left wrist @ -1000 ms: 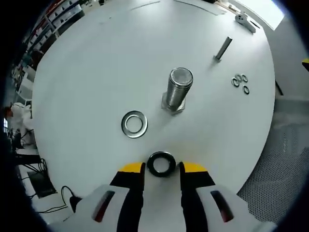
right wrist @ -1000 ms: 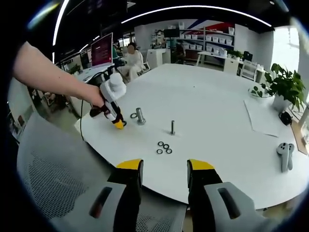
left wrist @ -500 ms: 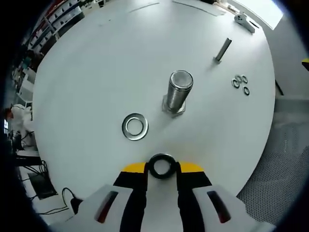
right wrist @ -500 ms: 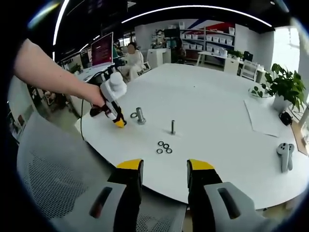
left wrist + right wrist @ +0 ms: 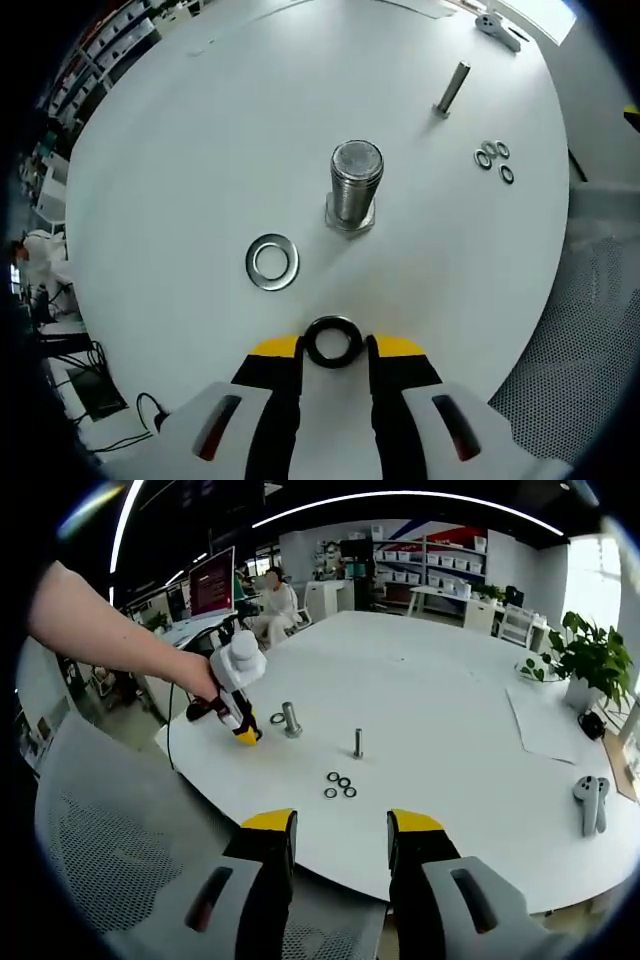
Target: Place the washer onto the threaded stud by aligning its center hole with the stud, sliding it down to the base, and recovering from edge contact or off-axis alignment until the washer reaches the visible bottom stop.
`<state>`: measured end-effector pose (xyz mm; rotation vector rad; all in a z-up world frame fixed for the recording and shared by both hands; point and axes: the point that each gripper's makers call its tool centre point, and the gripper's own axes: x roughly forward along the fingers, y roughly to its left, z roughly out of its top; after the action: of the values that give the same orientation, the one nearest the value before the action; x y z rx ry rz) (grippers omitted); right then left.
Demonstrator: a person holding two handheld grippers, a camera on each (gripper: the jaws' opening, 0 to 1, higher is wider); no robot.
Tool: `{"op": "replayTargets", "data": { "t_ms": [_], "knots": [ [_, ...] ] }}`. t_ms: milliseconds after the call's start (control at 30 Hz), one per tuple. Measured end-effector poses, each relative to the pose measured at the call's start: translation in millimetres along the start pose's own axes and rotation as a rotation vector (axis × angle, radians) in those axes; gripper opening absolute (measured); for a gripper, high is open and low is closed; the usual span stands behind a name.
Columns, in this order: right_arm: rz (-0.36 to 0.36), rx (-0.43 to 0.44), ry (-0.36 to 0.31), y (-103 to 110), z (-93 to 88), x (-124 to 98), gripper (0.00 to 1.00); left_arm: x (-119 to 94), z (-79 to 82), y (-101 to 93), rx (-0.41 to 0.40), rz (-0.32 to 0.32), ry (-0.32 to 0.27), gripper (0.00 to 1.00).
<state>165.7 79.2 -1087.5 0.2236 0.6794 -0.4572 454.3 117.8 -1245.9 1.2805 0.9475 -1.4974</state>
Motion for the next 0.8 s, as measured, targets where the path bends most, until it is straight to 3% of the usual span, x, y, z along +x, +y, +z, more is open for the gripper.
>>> {"op": "replayTargets", "data": {
  "t_ms": [233, 300, 500, 800],
  "knots": [
    [-0.001, 0.000, 0.000, -0.5, -0.5, -0.9, 0.39, -2.9, -1.8, -5.2, 0.008, -0.001, -0.023, 0.21],
    [0.000, -0.003, 0.001, 0.0, -0.4, -0.6, 0.39, -6.8, 4.7, -9.3, 0.007, -0.001, -0.023, 0.21],
    [0.001, -0.004, 0.001, 0.2, -0.5, -0.8, 0.38, -3.5, 2.7, -3.4, -0.007, -0.006, -0.018, 0.20],
    [0.002, -0.001, -0.001, 0.5, -0.4, -0.3, 0.38, -4.9, 0.6, -5.2, -0.024, 0.002, -0.090, 0.19]
  ]
}}
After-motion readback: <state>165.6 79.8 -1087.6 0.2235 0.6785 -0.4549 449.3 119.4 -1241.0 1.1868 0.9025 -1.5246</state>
